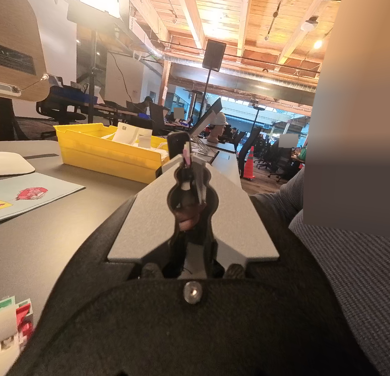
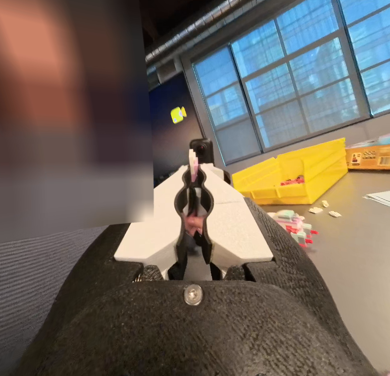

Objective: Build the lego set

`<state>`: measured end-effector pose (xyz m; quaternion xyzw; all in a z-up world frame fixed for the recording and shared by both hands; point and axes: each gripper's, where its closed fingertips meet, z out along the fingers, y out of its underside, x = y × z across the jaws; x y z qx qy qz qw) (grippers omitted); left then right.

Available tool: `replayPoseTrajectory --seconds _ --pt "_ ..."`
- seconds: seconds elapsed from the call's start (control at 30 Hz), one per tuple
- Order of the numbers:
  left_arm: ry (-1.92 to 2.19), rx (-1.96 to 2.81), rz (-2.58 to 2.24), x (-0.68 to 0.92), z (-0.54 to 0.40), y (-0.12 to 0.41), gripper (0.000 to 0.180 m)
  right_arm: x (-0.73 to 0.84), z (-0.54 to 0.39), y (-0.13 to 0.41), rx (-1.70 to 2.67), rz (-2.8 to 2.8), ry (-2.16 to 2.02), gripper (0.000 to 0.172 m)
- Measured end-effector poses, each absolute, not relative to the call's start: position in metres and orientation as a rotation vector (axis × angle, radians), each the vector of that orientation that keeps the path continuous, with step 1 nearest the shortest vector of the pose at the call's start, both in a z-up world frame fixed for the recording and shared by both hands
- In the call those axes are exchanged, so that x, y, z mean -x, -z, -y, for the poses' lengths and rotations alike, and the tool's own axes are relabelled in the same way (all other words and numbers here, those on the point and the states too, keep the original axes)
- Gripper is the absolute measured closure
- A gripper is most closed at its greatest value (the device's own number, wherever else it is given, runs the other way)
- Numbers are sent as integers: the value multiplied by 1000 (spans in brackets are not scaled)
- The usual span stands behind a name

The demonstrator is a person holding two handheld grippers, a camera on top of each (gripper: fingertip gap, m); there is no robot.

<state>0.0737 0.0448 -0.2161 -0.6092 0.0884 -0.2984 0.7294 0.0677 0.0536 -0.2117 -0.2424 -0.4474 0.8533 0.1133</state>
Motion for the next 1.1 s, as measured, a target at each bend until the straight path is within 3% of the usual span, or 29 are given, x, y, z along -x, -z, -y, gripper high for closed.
replayPoseTrajectory --seconds 0.03,0.23,0.47,0.67,0.9,1.1 --pt "649 1347 -199 -73 -45 218 163 -66 -50 216 717 1371 -2444 168" --pt "615 1387 -297 -82 -42 226 157 -69 -22 241 659 1691 -2163 168" --pt "574 1427 -342 -84 -42 235 177 -67 -22 251 661 1768 -2034 168" --pt "560 1430 -233 -68 -47 236 162 -52 -42 260 647 1729 -1590 168" --pt "420 1560 -121 -52 -65 260 152 -29 -80 272 465 1622 -680 168" --pt "384 1661 -101 -50 -72 278 151 -25 -74 285 335 1629 -476 168"
